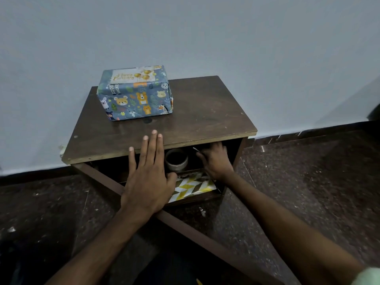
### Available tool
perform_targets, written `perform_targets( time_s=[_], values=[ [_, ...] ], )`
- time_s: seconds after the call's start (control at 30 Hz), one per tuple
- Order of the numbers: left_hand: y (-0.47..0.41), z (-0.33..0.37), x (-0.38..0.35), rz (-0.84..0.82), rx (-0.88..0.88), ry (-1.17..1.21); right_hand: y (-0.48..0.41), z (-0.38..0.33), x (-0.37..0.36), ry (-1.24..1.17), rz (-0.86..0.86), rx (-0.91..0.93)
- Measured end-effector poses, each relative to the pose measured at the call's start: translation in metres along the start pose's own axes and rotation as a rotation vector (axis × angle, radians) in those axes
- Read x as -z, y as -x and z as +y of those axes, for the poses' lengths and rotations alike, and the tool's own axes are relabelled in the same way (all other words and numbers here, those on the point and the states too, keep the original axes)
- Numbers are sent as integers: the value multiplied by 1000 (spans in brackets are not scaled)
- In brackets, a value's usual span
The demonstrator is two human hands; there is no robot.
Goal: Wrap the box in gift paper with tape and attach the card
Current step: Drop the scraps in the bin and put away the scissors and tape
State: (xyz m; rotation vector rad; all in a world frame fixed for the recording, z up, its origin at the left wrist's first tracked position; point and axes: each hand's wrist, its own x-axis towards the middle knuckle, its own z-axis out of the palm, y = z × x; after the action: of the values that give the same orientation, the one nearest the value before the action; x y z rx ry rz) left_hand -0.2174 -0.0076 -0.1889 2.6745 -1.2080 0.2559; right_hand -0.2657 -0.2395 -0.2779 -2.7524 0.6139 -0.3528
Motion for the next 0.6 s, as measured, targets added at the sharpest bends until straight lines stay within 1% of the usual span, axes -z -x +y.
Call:
perform_targets(
  time_s=[0.13,0.2,0.33,0.4,0.43,0.5,0.53,0.57,0.6],
  values=[
    [2,1,1,5,0,5,-9,9,14,139,-44,-61],
    [1,1,1,13,3,8,-13,8,10,237,-129,-90],
    [0,1,2,15,7,24,-14,6,-10,341,-291,-92],
    [0,2,2,20,11,31,-11,5,-16,386,-291,-97],
    [0,3,2,23,13,36,-9,2,-19,367,-261,-87],
    [0,4,2,23,13,36,-2,-10,-25,223,-207,19],
    [0,4,3,23,15,34,0,-19,-29,167,-228,143],
    [0,3,3,25,18,33,2,-27,-33,176,-290,298],
    [0,4,3,28,17,35,3,-32,-37,241,-373,438]
  ],
)
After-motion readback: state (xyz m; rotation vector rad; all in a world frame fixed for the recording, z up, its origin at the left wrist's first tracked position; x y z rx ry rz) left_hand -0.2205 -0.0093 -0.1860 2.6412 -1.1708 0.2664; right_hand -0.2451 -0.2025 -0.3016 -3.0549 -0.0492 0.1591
